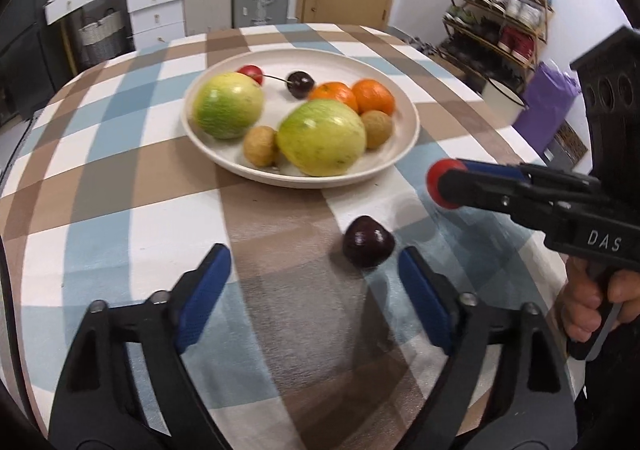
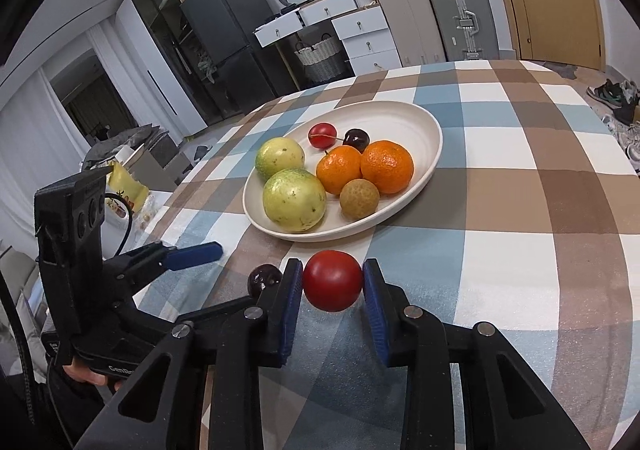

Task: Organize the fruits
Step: 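Grasp the red tomato with the right tool while the left tool grasps the dark cherry, then carry the tomato over the plate with the right tool while the left tool carries the cherry there, then open both tools to drop the tomato and cherry on the plate, withdraw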

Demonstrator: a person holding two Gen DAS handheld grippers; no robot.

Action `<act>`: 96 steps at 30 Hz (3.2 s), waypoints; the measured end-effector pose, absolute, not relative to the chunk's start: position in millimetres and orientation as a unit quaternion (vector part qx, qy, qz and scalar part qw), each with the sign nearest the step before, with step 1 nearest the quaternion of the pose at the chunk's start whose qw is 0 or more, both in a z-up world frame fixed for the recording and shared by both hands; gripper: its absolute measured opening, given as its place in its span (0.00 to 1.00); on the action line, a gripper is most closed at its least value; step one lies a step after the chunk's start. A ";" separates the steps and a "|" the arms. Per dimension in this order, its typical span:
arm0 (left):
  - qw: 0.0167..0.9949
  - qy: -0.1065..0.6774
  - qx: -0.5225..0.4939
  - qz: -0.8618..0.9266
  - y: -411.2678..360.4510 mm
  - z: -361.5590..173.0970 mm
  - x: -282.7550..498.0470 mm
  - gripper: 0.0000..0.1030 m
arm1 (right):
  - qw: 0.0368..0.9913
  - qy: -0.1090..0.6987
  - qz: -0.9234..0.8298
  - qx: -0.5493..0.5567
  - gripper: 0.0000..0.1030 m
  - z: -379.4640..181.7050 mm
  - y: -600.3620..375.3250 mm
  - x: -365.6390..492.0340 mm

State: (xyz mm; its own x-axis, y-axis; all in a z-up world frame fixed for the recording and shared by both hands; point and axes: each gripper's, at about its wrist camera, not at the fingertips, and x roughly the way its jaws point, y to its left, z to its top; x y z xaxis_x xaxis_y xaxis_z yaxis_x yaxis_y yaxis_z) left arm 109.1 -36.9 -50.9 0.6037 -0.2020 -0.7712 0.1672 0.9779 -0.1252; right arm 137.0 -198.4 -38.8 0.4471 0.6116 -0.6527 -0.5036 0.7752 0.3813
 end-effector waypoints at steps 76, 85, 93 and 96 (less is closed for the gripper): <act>0.943 0.317 -0.032 -0.091 -28.0 6.3 202.5 0.25 | 0.883 0.331 0.325 0.069 0.30 1.9 -179.8 223.4; 0.944 0.317 -0.042 -0.078 -26.2 -6.6 208.6 0.25 | 0.884 0.348 0.306 0.061 0.30 -16.5 -176.6 231.9; 0.942 0.323 -0.034 -0.079 -29.8 -12.2 210.0 0.25 | 0.887 0.346 0.298 0.068 0.30 -18.5 -176.7 235.6; 0.941 0.326 -0.033 -0.079 -30.1 -12.9 209.5 0.25 | 0.887 0.346 0.297 0.071 0.30 -19.5 -177.4 236.2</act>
State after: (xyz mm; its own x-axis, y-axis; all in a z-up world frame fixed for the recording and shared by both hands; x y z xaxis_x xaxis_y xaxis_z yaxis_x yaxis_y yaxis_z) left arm 209.5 -30.1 -12.9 0.7744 -0.1700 -0.6094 0.1270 0.9854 -0.1136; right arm 236.2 -177.4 -19.5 0.5832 0.5763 -0.5726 -0.4785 0.8132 0.3312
